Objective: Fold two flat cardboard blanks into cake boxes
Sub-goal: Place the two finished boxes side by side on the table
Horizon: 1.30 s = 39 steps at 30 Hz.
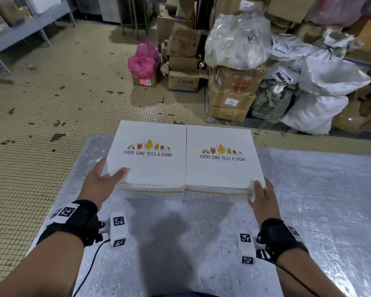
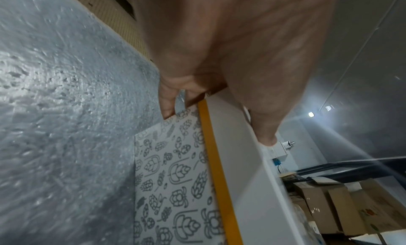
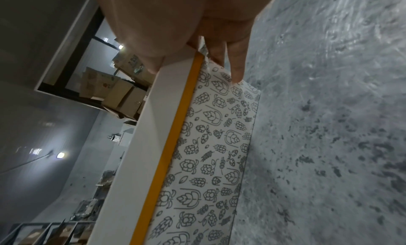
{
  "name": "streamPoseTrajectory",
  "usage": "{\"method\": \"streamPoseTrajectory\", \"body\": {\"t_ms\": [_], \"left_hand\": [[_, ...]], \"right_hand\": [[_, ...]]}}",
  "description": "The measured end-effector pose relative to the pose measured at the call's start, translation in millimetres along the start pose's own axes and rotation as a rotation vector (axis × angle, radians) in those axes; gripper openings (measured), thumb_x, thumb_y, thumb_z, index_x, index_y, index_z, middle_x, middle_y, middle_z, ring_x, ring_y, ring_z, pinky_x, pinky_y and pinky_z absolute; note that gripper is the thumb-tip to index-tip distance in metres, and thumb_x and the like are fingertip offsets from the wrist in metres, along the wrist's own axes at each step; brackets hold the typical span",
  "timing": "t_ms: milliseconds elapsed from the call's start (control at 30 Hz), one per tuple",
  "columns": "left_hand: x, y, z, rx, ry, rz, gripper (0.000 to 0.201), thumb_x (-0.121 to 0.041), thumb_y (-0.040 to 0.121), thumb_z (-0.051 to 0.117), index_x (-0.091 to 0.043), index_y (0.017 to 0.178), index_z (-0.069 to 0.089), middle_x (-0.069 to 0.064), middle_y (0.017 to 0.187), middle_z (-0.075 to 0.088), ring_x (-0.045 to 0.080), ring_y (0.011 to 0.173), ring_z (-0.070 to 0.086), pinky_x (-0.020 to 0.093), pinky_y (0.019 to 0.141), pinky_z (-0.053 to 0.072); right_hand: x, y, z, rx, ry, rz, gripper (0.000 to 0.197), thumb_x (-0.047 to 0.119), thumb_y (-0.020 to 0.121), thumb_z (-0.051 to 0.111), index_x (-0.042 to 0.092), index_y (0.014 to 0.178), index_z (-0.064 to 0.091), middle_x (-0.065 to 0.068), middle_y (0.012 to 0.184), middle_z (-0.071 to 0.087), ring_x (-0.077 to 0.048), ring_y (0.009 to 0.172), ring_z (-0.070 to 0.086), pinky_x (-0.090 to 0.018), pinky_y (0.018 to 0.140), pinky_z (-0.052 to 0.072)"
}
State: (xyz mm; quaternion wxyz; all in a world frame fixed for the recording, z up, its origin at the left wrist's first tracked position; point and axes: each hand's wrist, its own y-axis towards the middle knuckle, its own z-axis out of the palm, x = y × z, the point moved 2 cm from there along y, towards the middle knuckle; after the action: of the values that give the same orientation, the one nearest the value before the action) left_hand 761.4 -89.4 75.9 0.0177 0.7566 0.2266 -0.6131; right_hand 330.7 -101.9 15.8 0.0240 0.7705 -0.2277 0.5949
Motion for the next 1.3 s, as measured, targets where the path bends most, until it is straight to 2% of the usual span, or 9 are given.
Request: {"method": "streamPoseTrajectory", "body": {"t_ms": [100,233,500,567,633,700,933,1100,1300], "left_hand": [[4,3,-6,0.012,0.025,0.000,0.028,-0.033,0.094,0.067,-0.048,0.117,0.059,-0.029,0.114,0.063,0.008,0.115,0.056,0.039,0.099,0.042],[4,2,-3,0.038,-0.009,-0.003,0.029,-0.033,0.097,0.063,-0.059,0.109,0.058,-0.026,0.123,0.061,0.008,0.124,0.050,0.039,0.101,0.039],[1,3,0,0.055,0.003,-0.017,0.031,-0.038,0.097,0.061,-0.066,0.103,0.049,-0.027,0.116,0.058,0.010,0.126,0.045,0.039,0.100,0.033],[2,4,-1,0.055,0.007,-0.023,0.032,-0.038,0.098,0.059,-0.063,0.115,0.049,-0.019,0.126,0.057,0.012,0.129,0.044,0.039,0.100,0.034],[2,3,-2,0.045,0.034,-0.010,0.042,-0.040,0.099,0.058,-0.049,0.139,0.046,-0.012,0.142,0.053,0.015,0.135,0.042,0.038,0.101,0.034],[2,3,-3,0.035,0.051,0.001,0.050,-0.039,0.100,0.056,-0.042,0.148,0.041,-0.009,0.147,0.051,0.015,0.135,0.042,0.036,0.102,0.034],[5,8,-5,0.025,0.047,-0.019,0.053,-0.040,0.100,0.056,-0.041,0.150,0.038,-0.009,0.155,0.042,0.018,0.144,0.036,0.041,0.108,0.035],[6,11,-6,0.009,0.103,-0.034,0.060,-0.044,0.099,0.056,-0.039,0.153,0.032,-0.005,0.159,0.037,0.021,0.145,0.034,0.043,0.108,0.036],[6,12,-4,0.006,0.063,-0.052,0.063,-0.042,0.098,0.058,-0.037,0.155,0.030,-0.007,0.159,0.035,0.020,0.145,0.034,0.043,0.111,0.034]], "right_hand": [[8,-4,-3,-0.013,-0.071,-0.026,0.036,0.045,0.102,0.044,0.040,0.138,0.043,0.005,0.123,0.062,-0.018,0.100,0.062,-0.050,0.098,0.050],[16,-6,-5,-0.042,-0.152,-0.094,0.048,0.037,0.103,0.046,0.034,0.150,0.034,0.006,0.120,0.055,-0.023,0.105,0.061,-0.045,0.096,0.050],[8,0,-7,0.006,-0.156,-0.105,0.046,0.048,0.101,0.044,0.042,0.146,0.035,0.003,0.135,0.059,-0.025,0.118,0.060,-0.052,0.100,0.050],[6,0,-7,0.020,-0.162,-0.112,0.047,0.051,0.100,0.044,0.044,0.146,0.035,0.003,0.136,0.059,-0.025,0.119,0.059,-0.053,0.100,0.049],[5,0,-8,0.030,-0.160,-0.124,0.053,0.060,0.095,0.043,0.045,0.145,0.035,0.004,0.137,0.058,-0.024,0.120,0.059,-0.053,0.101,0.049],[5,0,-9,0.033,-0.164,-0.131,0.065,0.072,0.086,0.040,0.045,0.144,0.036,0.004,0.135,0.059,-0.022,0.119,0.059,-0.052,0.101,0.049],[10,-3,-10,0.036,-0.183,-0.140,0.078,0.077,0.078,0.034,0.040,0.146,0.036,0.001,0.133,0.061,-0.028,0.117,0.060,-0.050,0.098,0.051],[6,2,-10,0.031,-0.197,-0.126,0.057,0.060,0.096,0.041,0.040,0.149,0.032,0.000,0.133,0.061,-0.026,0.112,0.061,-0.051,0.098,0.050],[5,4,-10,0.032,-0.210,-0.103,0.057,0.055,0.099,0.041,0.037,0.151,0.030,-0.002,0.133,0.061,-0.029,0.118,0.060,-0.051,0.100,0.049]]}}
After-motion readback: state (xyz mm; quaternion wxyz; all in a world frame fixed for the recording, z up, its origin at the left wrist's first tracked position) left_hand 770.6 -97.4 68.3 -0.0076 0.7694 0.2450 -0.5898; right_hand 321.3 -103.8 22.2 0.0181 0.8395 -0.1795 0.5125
